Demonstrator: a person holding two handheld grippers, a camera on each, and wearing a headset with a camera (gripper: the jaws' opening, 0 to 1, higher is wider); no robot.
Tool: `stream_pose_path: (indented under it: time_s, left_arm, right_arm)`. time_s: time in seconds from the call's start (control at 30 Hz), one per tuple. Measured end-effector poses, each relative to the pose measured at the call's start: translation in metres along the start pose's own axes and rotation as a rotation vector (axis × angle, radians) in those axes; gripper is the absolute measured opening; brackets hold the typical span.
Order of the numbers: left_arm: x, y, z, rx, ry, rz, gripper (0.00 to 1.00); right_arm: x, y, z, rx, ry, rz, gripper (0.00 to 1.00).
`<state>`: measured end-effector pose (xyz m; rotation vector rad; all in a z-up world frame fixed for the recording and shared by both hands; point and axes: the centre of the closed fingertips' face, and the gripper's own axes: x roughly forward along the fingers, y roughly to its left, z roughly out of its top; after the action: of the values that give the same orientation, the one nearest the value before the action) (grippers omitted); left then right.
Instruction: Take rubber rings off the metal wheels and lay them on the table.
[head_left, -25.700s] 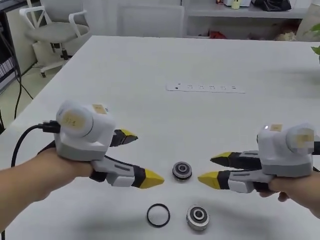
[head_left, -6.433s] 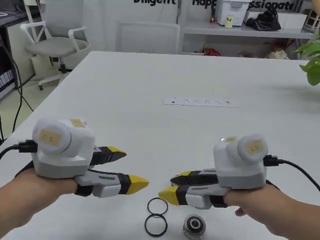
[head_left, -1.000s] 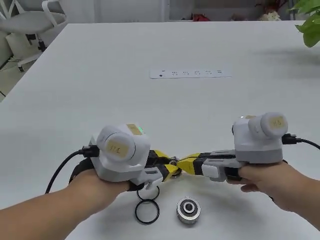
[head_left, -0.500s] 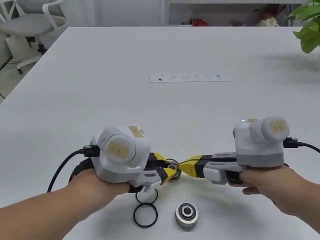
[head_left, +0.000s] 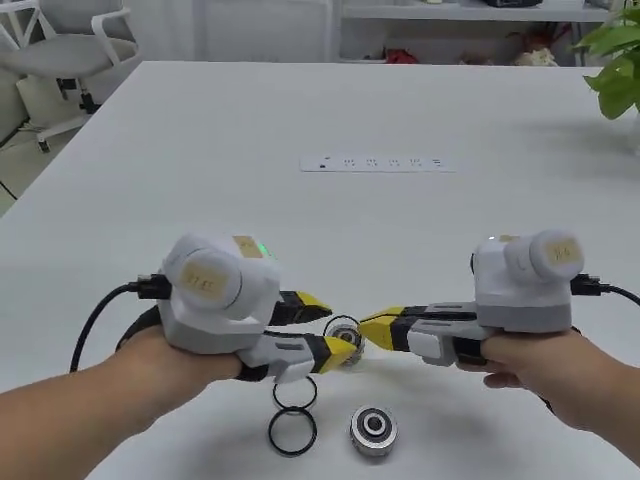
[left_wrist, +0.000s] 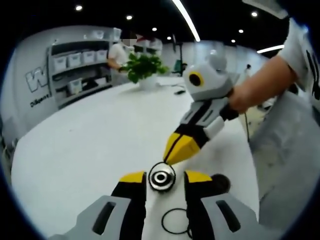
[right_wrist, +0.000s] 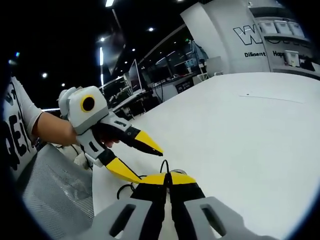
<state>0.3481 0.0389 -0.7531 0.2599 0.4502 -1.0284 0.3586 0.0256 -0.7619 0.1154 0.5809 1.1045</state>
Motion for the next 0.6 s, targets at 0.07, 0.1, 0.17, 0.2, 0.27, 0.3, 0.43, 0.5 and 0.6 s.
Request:
stream_pose_path:
  time_s: [0.07,0.1,0.17,0.2,0.27,0.3,0.43,0.5,0.6]
  left_arm:
    - [-0.005,0.001,0.000,-0.001,-0.005,0.002,0.32]
    - [-0.008,0.001,0.001,-0.002,-0.007,0.003,0.34]
    - [-0.013,0.001,0.001,-0.003,-0.010,0.003,0.37]
    - [-0.017,0.000,0.001,-0.004,-0.012,0.003,0.38]
    - [-0.023,-0.001,0.001,-0.009,-0.020,0.003,0.40]
    - [-0.025,-0.001,0.002,-0.011,-0.024,0.005,0.40]
    - [-0.035,-0.003,-0.002,-0.008,-0.024,0.008,0.43]
    - [-0.040,-0.004,-0.005,-0.021,-0.024,0.008,0.47]
    - [-0.047,-0.005,-0.008,-0.019,-0.018,0.012,0.50]
  right_arm:
    - [0.000,0.004,0.003,0.000,-0.007,0.003,0.00]
    - [0.000,0.005,0.004,-0.001,-0.008,0.005,0.00]
    - [0.000,0.008,0.007,-0.004,-0.011,0.010,0.00]
    - [0.000,0.011,0.008,-0.004,-0.013,0.013,0.00]
    - [0.000,0.014,0.009,-0.005,-0.016,0.016,0.00]
    - [0.001,0.016,0.010,-0.004,-0.018,0.019,0.00]
    - [0.003,0.021,0.011,-0.004,-0.017,0.033,0.00]
    - [0.005,0.026,0.010,-0.004,-0.012,0.041,0.00]
    - [0.007,0.027,0.008,-0.008,0.003,0.053,0.00]
